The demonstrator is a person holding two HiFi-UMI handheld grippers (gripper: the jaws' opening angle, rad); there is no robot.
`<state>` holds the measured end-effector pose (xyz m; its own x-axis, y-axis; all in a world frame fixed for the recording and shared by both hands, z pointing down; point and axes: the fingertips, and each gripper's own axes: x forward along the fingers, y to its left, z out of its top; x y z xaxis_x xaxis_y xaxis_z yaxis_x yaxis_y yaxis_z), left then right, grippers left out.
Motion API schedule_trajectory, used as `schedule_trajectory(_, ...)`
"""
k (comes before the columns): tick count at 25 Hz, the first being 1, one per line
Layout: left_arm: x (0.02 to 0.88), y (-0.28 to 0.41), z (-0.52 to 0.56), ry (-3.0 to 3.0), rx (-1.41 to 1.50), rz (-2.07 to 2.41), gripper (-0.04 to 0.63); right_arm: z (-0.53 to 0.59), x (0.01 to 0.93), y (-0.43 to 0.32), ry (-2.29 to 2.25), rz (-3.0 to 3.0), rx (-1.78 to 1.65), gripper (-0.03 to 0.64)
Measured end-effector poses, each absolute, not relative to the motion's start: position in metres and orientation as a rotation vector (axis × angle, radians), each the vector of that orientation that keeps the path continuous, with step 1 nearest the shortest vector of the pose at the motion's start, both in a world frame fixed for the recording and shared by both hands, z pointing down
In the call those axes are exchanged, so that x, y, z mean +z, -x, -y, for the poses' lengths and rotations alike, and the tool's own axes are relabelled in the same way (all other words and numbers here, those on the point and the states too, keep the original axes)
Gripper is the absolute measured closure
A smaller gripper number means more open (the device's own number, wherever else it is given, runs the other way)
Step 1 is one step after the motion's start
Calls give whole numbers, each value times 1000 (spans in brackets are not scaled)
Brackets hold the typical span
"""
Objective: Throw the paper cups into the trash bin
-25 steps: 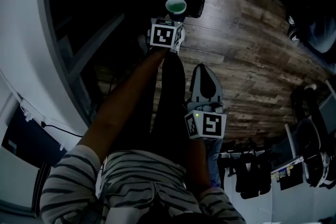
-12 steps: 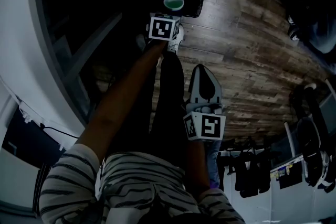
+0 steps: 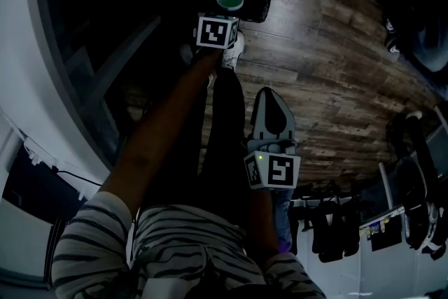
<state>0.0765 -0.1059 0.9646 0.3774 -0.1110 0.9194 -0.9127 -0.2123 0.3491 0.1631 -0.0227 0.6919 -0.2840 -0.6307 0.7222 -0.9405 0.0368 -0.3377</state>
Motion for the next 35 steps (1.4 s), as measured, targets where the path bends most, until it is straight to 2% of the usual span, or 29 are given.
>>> schedule_trajectory(28,953,-74,111,-1578,902,965,322,23,685,-164,-1612,1961,1112,606)
schedule_trajectory(35,928,-77,114,-1616,859,980,361,20,673,-160,-1628,1982,1093,606)
